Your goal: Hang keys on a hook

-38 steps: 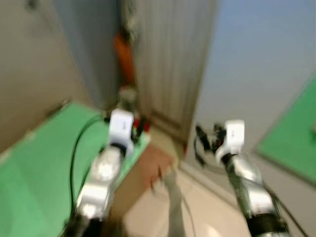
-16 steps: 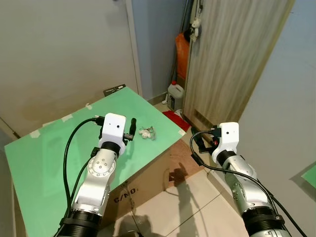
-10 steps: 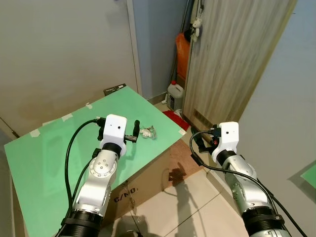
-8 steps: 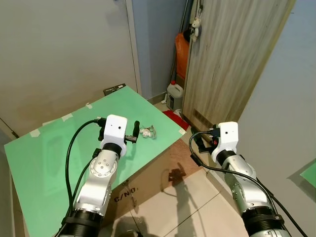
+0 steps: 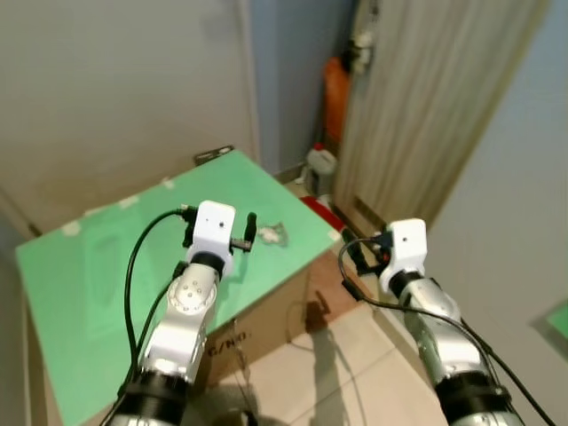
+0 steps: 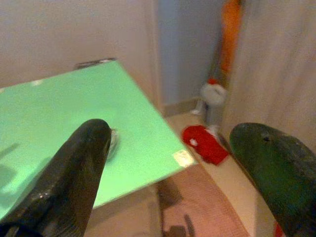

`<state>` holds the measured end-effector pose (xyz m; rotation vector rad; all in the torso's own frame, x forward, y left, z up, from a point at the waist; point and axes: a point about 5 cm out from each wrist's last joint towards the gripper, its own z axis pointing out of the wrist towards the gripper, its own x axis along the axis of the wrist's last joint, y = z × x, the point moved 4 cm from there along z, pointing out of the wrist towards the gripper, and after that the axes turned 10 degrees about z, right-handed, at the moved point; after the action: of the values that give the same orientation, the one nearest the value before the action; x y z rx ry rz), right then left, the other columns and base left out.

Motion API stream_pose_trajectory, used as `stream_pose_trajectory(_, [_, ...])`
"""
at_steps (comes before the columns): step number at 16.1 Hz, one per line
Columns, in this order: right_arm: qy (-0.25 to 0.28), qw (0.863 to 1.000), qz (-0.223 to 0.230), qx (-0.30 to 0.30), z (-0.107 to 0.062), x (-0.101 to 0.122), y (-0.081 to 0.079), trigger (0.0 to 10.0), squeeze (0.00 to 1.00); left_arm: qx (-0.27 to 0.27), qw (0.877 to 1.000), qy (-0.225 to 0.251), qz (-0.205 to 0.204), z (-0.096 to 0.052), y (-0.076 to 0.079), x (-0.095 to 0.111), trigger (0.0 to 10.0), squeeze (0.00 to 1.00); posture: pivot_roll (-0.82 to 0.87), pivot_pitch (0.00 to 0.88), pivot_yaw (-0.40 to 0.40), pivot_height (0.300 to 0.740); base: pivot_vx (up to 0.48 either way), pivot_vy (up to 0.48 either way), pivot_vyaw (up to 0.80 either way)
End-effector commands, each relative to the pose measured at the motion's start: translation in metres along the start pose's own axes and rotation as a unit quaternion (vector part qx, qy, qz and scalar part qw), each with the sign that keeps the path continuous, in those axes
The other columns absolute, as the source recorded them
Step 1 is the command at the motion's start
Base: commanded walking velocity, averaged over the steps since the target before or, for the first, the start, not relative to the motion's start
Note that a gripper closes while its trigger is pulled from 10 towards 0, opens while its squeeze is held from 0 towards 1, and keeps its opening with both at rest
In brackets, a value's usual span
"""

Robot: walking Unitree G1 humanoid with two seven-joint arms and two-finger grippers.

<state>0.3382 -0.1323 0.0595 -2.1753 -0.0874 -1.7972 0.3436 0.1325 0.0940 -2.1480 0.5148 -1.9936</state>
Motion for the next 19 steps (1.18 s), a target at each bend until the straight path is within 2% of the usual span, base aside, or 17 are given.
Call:
stream_pose_trajectory(1, [0.004,1.000,-0.012,0.005,0.000,0.004,0.000,10.0,0.00,0.003,1.000,-0.001,-0.005,0.002,0.000,0.002,10.0,0.00,-0.04,0.000,0.039,0.740,0.428,0.000,0.73])
stream_pose_trajectory(3, [0.005,1.000,-0.006,-0.005,0.000,0.005,0.002,10.0,0.00,0.005,1.000,-0.002,-0.009,0.002,0.000,0.002,10.0,0.00,-0.04,0.000,0.039,0.740,0.428,0.000,0.64])
stream_pose_trajectory(4, [0.005,1.000,0.005,-0.010,0.001,0.004,0.004,10.0,0.00,0.009,1.000,-0.004,-0.010,0.002,-0.001,0.001,10.0,0.00,-0.04,0.000,0.039,0.740,0.454,0.000,0.00])
stream_pose_trajectory(8, [0.003,1.000,0.001,-0.006,-0.001,0.003,0.004,10.0,0.00,0.007,1.000,-0.007,-0.015,0.003,-0.001,0.000,10.0,0.00,-0.05,0.000,0.041,0.740,0.480,0.000,0.00])
stream_pose_trajectory(11, [0.004,1.000,0.004,-0.003,-0.002,0.003,0.004,10.0,0.00,0.009,1.000,-0.012,-0.001,0.004,-0.003,-0.002,10.0,0.00,-0.05,0.000,0.041,0.740,0.459,0.000,0.00])
stream_pose_trajectory(16, [0.003,1.000,0.004,0.000,-0.004,0.002,0.003,10.0,0.00,-0.001,1.000,-0.023,-0.004,0.009,-0.002,-0.007,10.0,0.00,-0.05,0.000,0.032,0.740,0.000,0.000,0.00])
stream_pose_trajectory(19, [-0.004,1.000,0.001,0.004,-0.007,-0.002,0.002,10.0,0.00,-0.031,0.999,-0.030,-0.009,0.018,0.010,-0.006,10.0,0.00,-0.06,0.000,0.024,0.740,0.000,0.000,0.00])
